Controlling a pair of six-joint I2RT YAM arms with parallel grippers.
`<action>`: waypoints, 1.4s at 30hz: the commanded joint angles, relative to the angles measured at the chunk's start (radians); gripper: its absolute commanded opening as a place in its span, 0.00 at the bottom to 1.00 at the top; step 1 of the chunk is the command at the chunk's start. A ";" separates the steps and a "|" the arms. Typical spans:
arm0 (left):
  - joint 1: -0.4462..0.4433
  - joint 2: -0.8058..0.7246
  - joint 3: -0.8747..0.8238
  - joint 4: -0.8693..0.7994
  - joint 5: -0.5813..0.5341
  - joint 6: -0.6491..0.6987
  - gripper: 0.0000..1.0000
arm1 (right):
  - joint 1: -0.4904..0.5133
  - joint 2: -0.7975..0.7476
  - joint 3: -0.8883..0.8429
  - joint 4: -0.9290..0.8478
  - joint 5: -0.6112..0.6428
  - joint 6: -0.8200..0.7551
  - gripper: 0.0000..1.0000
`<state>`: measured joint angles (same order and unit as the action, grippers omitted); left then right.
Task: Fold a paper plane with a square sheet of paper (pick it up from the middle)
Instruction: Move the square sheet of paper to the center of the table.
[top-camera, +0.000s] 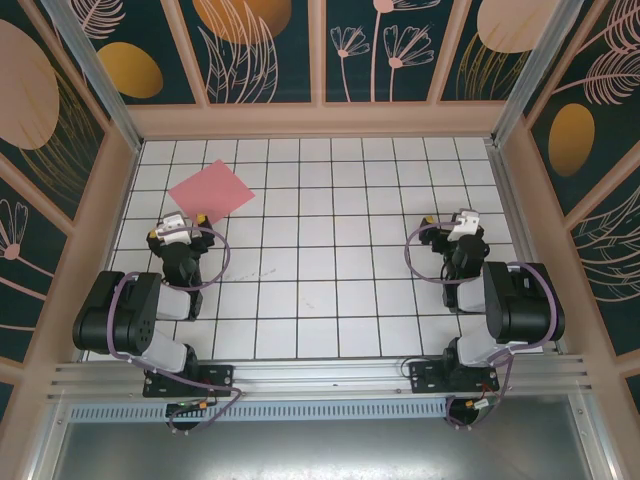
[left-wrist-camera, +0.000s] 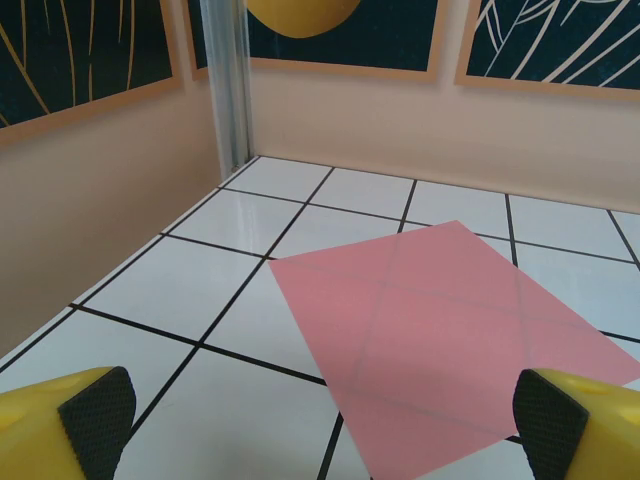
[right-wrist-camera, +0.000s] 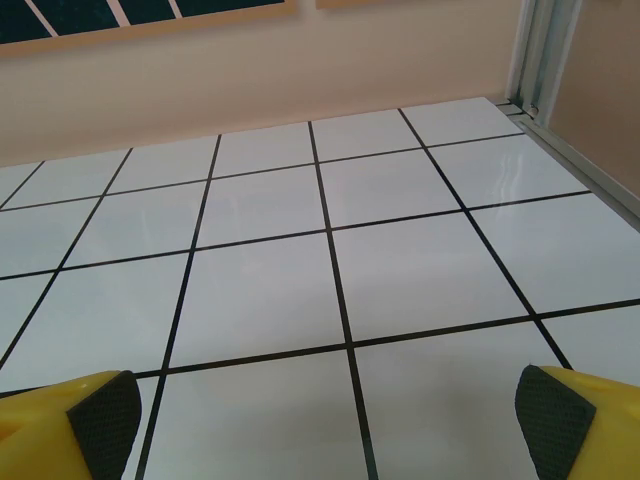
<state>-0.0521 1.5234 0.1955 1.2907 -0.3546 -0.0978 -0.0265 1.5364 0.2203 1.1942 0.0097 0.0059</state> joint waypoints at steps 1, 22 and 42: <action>0.005 0.001 0.013 0.043 0.007 -0.011 0.99 | -0.004 0.004 0.012 0.053 0.010 0.011 0.99; 0.005 -0.019 -0.028 0.103 -0.009 -0.018 0.99 | -0.011 0.003 0.017 0.041 -0.055 0.002 0.99; 0.004 -0.381 0.466 -1.112 0.282 -0.472 0.99 | 0.025 -0.308 0.491 -1.181 -0.160 0.464 0.99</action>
<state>-0.0505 1.1110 0.6445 0.3786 -0.2958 -0.4908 0.0029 1.2041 0.6701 0.3248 -0.0105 0.3202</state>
